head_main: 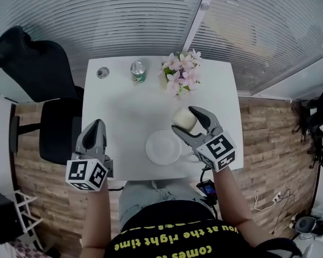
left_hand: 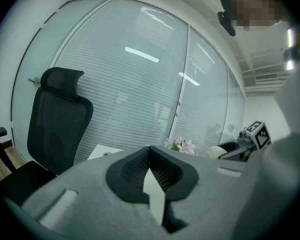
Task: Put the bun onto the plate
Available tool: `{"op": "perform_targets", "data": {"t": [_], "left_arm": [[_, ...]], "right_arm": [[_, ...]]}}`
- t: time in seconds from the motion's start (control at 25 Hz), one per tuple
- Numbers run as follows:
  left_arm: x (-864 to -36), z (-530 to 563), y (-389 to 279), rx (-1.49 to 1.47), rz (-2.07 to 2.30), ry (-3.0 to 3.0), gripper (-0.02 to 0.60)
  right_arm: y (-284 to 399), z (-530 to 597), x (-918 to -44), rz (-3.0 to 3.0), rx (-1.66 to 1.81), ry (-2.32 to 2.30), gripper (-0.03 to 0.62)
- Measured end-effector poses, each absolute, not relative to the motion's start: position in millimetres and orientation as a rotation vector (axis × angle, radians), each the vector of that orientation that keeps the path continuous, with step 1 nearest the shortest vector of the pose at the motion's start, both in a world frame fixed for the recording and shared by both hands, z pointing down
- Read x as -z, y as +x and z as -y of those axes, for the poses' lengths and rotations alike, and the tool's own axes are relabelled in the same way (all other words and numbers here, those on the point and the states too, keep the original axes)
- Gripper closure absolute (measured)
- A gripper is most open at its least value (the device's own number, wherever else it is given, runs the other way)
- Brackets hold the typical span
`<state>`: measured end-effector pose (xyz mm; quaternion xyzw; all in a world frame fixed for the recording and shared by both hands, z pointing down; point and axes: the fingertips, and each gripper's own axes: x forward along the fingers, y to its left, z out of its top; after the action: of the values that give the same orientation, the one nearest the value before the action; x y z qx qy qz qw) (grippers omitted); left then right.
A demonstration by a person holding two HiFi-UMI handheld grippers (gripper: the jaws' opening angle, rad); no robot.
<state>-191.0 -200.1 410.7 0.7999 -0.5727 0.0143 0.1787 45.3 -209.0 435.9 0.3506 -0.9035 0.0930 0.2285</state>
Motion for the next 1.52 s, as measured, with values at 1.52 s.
{"op": "perform_targets", "data": {"t": [1.52], "left_arm": [[-464,194,-184,-0.109,1.581,2.181,0.580]], "right_arm": [[-5,160,-527,2.487,-0.233,0.697,0.263]]}}
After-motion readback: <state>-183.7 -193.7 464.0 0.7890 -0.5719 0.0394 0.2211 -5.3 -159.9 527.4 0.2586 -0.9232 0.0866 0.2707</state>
